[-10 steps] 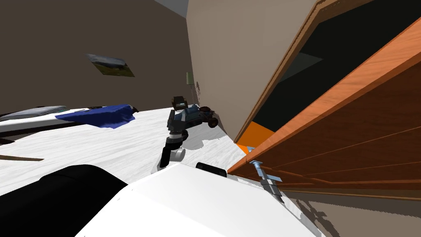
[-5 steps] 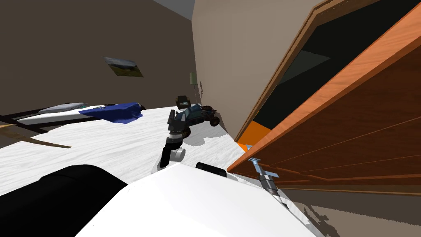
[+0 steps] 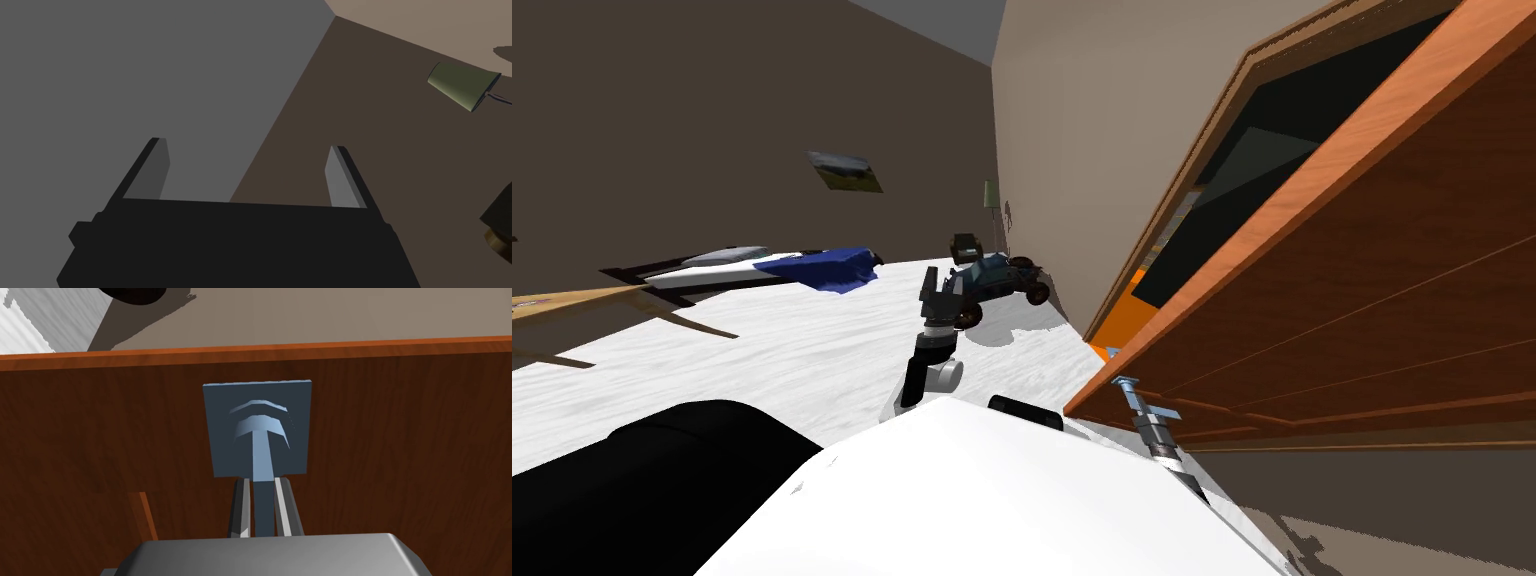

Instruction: Pull the door open

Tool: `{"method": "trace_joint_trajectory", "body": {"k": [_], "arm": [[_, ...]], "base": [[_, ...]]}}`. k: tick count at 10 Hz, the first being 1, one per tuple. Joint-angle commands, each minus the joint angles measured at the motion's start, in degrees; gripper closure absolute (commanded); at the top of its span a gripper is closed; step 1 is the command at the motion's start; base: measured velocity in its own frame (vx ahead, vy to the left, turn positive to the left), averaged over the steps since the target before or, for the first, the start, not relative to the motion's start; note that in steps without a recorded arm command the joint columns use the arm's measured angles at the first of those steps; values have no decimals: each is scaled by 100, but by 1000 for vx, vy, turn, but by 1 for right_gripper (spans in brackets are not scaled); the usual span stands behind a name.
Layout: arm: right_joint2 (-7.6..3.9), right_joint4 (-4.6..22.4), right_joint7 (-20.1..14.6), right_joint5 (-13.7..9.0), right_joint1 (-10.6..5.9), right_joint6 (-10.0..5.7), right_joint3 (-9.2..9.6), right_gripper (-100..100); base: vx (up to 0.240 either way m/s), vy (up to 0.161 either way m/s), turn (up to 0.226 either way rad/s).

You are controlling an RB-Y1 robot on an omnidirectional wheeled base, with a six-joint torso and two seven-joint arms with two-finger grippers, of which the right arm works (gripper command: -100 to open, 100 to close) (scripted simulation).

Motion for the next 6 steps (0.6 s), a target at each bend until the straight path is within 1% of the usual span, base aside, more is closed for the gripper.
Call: {"method": "trace_joint_trajectory", "body": {"k": [1,2,5,6], "arm": [[-8,-100,75,-137,-72,155,128,100],[-10,-114,117,-217,-141,229,207,100],[-16,-153,236,-442,-337,441,433,100],[-17,-165,271,-509,-395,504,500,100]], "base": [[-149,-33,99],[-220,-62,143],[-214,-103,134],[-209,-54,97]]}}
